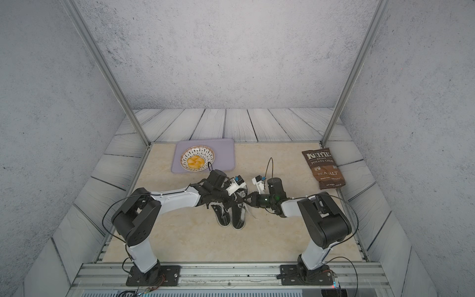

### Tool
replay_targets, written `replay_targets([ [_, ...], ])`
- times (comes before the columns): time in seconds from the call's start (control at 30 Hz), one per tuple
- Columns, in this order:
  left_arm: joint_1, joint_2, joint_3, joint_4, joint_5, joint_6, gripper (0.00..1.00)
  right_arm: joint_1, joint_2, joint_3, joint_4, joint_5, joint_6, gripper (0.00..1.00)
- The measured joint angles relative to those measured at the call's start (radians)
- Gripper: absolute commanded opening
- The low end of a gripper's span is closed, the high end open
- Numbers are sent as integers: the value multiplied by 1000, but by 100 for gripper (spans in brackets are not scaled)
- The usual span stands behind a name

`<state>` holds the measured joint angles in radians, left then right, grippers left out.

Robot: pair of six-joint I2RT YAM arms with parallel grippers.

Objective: Tie the shoes
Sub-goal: Cross the shoelace with the shoelace, then tie the shoelace on the shoe.

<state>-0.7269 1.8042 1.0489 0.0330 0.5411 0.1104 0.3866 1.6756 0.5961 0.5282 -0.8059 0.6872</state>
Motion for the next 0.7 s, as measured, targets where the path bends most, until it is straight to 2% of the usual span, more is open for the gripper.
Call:
replay_targets([
  [0.57, -6, 41, 7, -46, -42, 36, 26, -7, 0, 0, 16, -11, 19, 0],
  [0.63, -9, 42, 7, -46, -49, 40, 25, -7, 0, 0, 16, -13, 19, 0],
  [0.7, -11, 44, 7, -45, -55, 44, 16, -7, 0, 0, 16, -18, 19, 0],
])
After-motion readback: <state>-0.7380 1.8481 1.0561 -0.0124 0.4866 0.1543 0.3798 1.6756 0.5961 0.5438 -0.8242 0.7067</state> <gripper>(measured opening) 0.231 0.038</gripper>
